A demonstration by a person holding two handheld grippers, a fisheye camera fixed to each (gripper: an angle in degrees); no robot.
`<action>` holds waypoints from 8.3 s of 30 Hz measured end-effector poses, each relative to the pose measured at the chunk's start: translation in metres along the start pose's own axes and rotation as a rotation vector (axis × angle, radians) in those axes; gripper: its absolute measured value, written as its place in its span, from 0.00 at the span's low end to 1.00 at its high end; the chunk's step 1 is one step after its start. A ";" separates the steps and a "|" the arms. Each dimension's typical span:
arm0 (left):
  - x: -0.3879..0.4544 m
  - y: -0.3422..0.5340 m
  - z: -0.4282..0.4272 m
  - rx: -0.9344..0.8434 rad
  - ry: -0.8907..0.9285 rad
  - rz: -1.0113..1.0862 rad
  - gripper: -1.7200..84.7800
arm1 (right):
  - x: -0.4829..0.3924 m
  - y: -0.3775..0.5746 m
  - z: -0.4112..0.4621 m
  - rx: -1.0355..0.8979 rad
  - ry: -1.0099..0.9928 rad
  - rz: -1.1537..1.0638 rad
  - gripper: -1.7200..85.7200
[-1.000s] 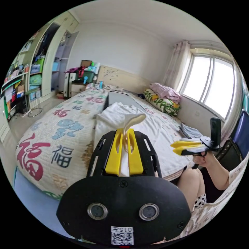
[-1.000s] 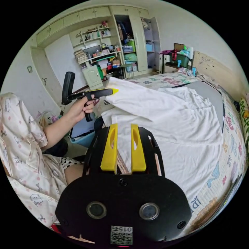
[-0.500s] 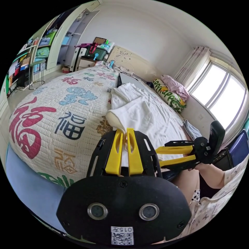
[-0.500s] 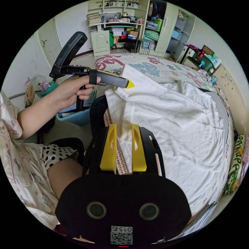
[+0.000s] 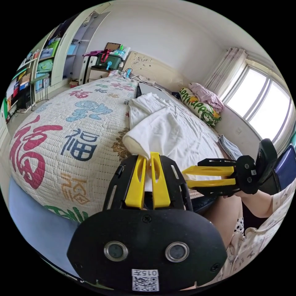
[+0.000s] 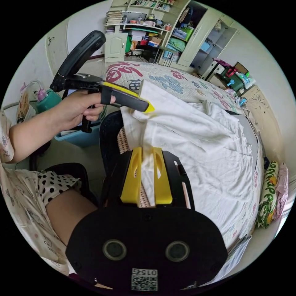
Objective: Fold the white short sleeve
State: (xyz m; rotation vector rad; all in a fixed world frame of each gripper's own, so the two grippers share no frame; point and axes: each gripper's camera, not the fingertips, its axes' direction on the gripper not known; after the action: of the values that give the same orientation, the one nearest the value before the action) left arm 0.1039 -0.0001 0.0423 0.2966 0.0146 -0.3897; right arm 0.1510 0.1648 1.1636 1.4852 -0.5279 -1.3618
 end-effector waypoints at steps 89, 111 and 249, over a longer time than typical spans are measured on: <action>0.034 -0.122 -0.051 -0.343 -0.252 0.261 0.02 | -0.127 0.259 -0.478 -0.107 -0.037 0.846 0.02; 0.000 -0.139 -0.117 -0.287 -0.355 0.334 0.04 | -0.197 0.127 -0.477 -0.206 0.210 0.770 0.04; 0.027 -0.533 -0.030 0.013 0.070 0.388 0.08 | 0.369 -0.207 -0.735 0.341 -0.108 0.958 0.11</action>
State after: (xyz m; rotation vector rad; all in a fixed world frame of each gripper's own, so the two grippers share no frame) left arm -0.0703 -0.4717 -0.1387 0.3177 0.0224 0.0055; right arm 0.8599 0.2121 0.7012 1.1417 -1.3773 -0.5986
